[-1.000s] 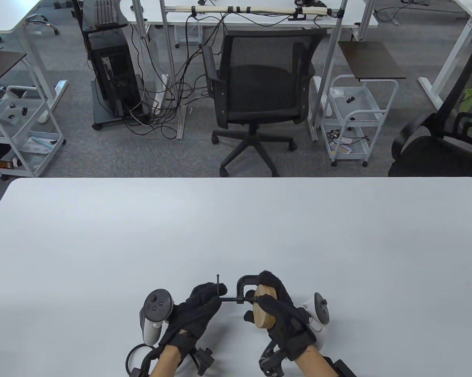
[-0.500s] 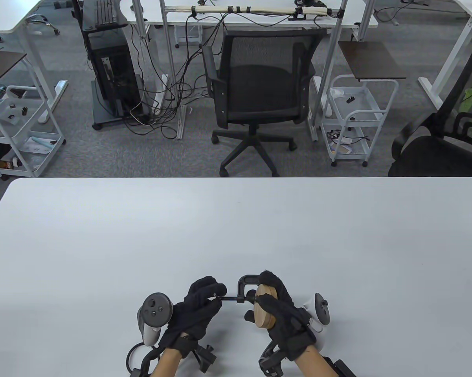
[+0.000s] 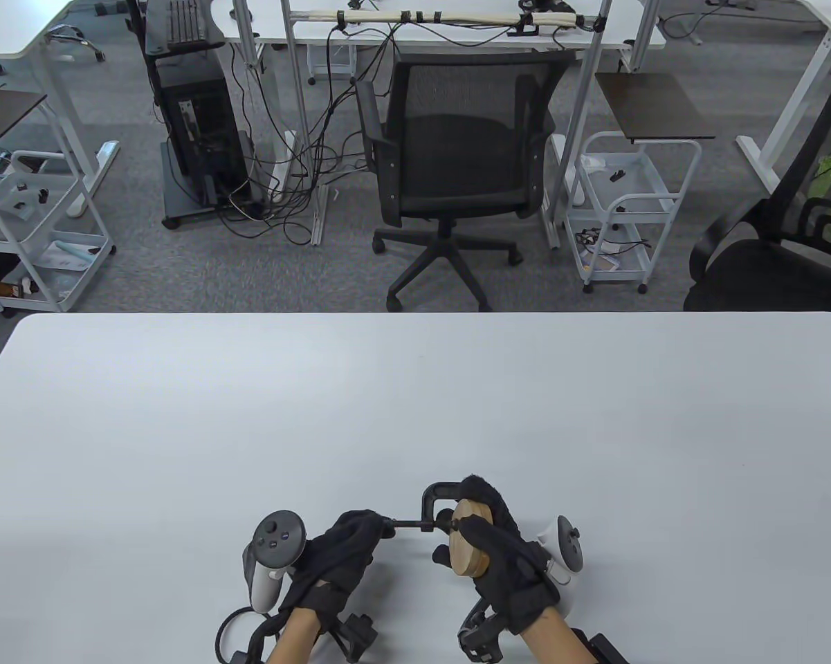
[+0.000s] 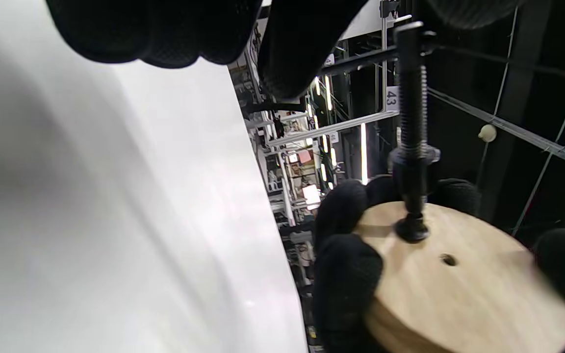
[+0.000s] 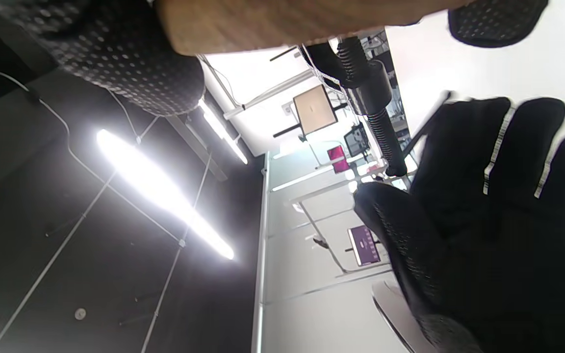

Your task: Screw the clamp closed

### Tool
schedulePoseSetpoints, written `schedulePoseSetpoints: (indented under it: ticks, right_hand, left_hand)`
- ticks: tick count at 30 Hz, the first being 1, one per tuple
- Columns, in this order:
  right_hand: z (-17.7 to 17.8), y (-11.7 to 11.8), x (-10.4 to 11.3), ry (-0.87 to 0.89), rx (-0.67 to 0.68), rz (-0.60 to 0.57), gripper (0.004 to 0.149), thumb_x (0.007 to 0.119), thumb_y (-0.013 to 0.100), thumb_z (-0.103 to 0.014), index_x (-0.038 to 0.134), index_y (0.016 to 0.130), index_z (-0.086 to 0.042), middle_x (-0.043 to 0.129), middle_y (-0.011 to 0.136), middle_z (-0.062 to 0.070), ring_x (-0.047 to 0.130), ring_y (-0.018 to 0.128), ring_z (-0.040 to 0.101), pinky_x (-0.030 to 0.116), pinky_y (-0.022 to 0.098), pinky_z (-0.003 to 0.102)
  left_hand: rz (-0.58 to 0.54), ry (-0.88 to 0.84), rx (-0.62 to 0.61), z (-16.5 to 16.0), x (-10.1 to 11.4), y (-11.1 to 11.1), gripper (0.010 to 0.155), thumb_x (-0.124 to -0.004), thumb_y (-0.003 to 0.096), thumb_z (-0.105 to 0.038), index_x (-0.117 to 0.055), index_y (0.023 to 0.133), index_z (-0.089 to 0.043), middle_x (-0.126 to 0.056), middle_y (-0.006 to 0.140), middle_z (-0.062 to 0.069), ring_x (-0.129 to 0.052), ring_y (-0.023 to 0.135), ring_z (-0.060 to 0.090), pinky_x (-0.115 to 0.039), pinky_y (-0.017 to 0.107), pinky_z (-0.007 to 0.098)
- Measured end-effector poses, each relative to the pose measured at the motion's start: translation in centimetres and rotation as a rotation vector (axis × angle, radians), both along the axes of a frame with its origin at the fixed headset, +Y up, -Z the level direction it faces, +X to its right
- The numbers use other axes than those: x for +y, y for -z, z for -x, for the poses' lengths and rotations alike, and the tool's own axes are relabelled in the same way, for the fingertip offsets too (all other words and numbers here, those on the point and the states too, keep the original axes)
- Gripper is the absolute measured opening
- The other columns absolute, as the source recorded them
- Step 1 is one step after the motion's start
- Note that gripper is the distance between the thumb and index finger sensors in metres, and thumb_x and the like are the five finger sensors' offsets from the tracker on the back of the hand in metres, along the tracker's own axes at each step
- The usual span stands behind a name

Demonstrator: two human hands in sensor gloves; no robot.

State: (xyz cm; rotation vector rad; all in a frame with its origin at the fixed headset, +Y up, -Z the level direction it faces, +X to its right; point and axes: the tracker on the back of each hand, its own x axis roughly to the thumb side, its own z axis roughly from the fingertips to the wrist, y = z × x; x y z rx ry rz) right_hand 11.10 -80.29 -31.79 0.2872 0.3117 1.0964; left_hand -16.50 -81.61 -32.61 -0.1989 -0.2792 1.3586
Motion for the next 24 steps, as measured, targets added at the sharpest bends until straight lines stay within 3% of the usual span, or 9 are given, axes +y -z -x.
schedulePoseSetpoints:
  ticks: [4,7,10,16,21,24]
  right_hand:
    - [0.3,0.0,0.0,-0.024,0.007,-0.005,0.075,0.089,0.051,-0.053,0.050,0.108,-0.021,0.035,0.115,0.003,0.046,0.093,0.054,0.064,0.053,0.069]
    - [0.2,0.1,-0.2,-0.023,0.010,0.012,0.076,0.089,0.051,-0.052,0.050,0.108,-0.021,0.035,0.115,0.003,0.046,0.093,0.054,0.064,0.052,0.069]
    - [0.1,0.0,-0.1,-0.035,0.000,0.007,0.076,0.089,0.051,-0.052,0.050,0.108,-0.021,0.035,0.115,0.003,0.046,0.093,0.054,0.064,0.052,0.069]
    - [-0.1,0.2,-0.2,-0.048,-0.017,0.022,0.075,0.089,0.051,-0.052,0.050,0.107,-0.021,0.036,0.114,0.003,0.046,0.093,0.054,0.064,0.052,0.069]
    - [-0.2,0.3,-0.4,-0.040,-0.029,0.034,0.076,0.089,0.051,-0.052,0.050,0.107,-0.021,0.036,0.114,0.003,0.047,0.093,0.054,0.064,0.052,0.069]
    - [-0.5,0.4,-0.1,-0.037,-0.052,0.024,0.076,0.089,0.051,-0.052,0.050,0.107,-0.021,0.036,0.114,0.003,0.047,0.093,0.054,0.064,0.052,0.069]
  left_hand:
    - [-0.032,-0.055,-0.033,0.0,0.4,0.2,0.068,-0.073,0.0543,-0.050,-0.057,0.109,-0.012,-0.045,0.113,0.024,-0.055,0.097,0.051,-0.066,0.062,0.061]
    - [-0.125,-0.043,0.006,0.1,1.2,0.1,0.058,-0.079,0.0519,-0.037,-0.064,0.105,-0.020,-0.051,0.112,0.021,-0.059,0.098,0.048,-0.067,0.062,0.062]
    - [-0.171,-0.032,0.019,0.0,1.6,0.0,0.049,-0.080,0.0505,-0.033,-0.072,0.098,-0.025,-0.055,0.111,0.019,-0.061,0.097,0.047,-0.067,0.062,0.062]
    - [-0.222,-0.008,0.030,-0.1,1.8,-0.2,0.046,-0.080,0.0500,-0.033,-0.075,0.095,-0.032,-0.057,0.111,0.017,-0.061,0.098,0.047,-0.067,0.063,0.062]
    - [-0.203,0.037,0.034,-0.4,1.9,-0.1,0.047,-0.080,0.0507,-0.034,-0.074,0.097,-0.030,-0.058,0.110,0.019,-0.063,0.096,0.047,-0.068,0.061,0.061]
    - [-0.167,0.045,0.012,-0.4,1.6,-0.1,0.071,-0.078,0.0522,-0.046,-0.046,0.113,-0.028,-0.045,0.114,0.023,-0.058,0.096,0.050,-0.066,0.062,0.061]
